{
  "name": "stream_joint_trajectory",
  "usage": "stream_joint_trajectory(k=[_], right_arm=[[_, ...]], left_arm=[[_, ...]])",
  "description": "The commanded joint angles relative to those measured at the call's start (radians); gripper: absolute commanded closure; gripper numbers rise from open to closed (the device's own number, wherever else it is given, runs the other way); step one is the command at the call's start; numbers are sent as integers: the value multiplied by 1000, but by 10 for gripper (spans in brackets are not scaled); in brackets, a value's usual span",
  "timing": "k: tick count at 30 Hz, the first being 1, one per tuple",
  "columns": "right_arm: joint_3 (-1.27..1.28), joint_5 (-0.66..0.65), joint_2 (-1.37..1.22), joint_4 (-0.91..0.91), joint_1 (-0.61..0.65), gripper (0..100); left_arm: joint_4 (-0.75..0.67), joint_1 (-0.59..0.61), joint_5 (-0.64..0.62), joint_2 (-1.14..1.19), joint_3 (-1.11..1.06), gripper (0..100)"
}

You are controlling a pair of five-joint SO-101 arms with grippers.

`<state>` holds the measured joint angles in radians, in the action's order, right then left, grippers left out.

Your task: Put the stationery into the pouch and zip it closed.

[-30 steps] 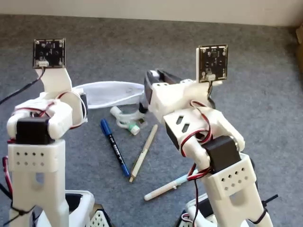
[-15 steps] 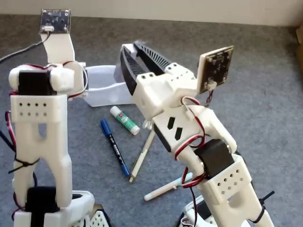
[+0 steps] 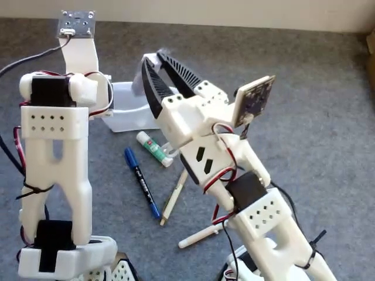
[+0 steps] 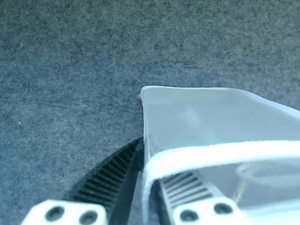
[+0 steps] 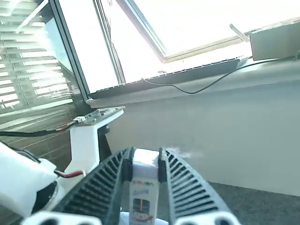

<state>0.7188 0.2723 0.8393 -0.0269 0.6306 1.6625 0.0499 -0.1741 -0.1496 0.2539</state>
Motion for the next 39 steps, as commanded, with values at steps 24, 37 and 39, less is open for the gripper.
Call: stream_joint_trajectory(k=[24, 37, 39], right_arm=[[291, -169, 33, 297, 45, 987], [344, -348, 41, 297, 137, 976], [344, -344, 42, 297, 136, 943]], left_arm=[[5, -33, 2, 2, 7, 969], [5, -33, 2, 4, 5, 969], [5, -33, 2, 4, 5, 969]])
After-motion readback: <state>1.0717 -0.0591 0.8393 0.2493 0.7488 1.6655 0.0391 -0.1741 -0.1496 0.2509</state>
